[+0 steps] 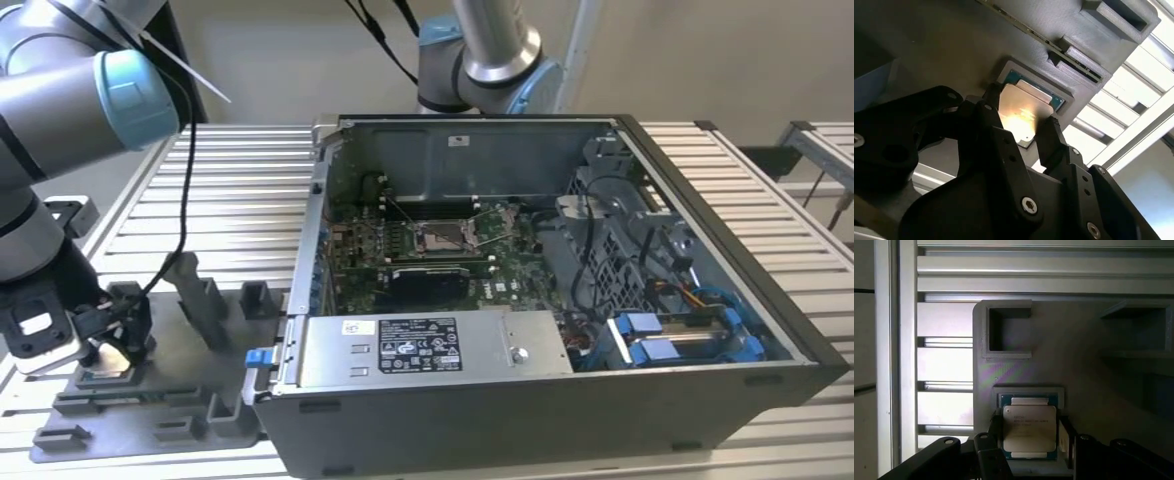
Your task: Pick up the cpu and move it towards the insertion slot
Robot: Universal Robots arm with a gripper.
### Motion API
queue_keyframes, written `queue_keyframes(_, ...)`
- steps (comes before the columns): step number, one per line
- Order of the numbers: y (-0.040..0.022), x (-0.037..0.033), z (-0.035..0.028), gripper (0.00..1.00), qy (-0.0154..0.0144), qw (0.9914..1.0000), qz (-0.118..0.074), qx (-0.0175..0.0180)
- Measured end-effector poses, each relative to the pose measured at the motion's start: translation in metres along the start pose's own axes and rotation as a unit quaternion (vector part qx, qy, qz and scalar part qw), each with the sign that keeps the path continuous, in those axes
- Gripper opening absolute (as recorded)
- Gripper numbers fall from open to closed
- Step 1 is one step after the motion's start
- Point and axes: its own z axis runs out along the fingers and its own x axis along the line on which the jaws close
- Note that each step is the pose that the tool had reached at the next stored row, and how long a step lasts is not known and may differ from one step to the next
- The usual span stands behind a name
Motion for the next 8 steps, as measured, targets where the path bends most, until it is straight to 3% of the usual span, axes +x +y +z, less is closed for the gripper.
queue_keyframes(2, 0.0001, -0.0001, -0.0015, 0.0, -0.0006, 1.0, 0.0, -0.0006)
queue_keyframes(8, 0.0007, -0.0001, -0.0239, 0.0, 0.0002, 1.0, 0.0, -0.0007)
